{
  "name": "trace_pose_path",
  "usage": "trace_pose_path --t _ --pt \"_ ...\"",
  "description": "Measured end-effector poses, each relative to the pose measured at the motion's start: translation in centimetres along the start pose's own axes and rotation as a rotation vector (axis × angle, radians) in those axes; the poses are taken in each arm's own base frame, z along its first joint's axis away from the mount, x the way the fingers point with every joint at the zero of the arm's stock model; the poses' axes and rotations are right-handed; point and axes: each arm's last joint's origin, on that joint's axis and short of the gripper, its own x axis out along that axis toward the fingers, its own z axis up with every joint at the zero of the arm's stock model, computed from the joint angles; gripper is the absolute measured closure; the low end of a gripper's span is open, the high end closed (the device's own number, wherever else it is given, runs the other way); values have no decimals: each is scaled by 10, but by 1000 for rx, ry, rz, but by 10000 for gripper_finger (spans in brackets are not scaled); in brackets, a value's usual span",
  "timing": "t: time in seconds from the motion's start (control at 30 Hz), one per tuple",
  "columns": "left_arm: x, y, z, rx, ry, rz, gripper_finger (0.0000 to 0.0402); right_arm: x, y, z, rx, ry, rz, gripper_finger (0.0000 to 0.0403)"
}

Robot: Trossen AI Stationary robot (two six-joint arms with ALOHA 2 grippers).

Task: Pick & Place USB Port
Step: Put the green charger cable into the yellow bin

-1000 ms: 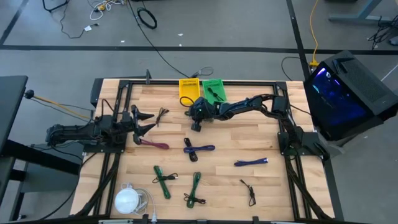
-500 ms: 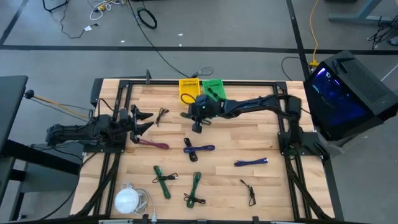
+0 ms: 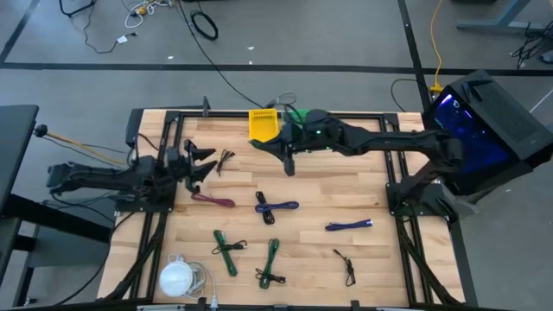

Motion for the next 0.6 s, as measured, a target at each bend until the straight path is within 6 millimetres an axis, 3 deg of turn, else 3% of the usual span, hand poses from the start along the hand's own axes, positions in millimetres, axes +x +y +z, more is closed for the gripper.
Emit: trace_pose_path --t 0.17,0.33,0.6 --pt "46 -16 17 111 28 -15 181 -8 12 13 -21 -57 51 402" --pt "97 -34 22 257 80 -65 181 -19 16 23 -30 -91 42 402" --pt "155 -39 23 300 86 -75 181 -63 18 55 -77 -195 18 402"
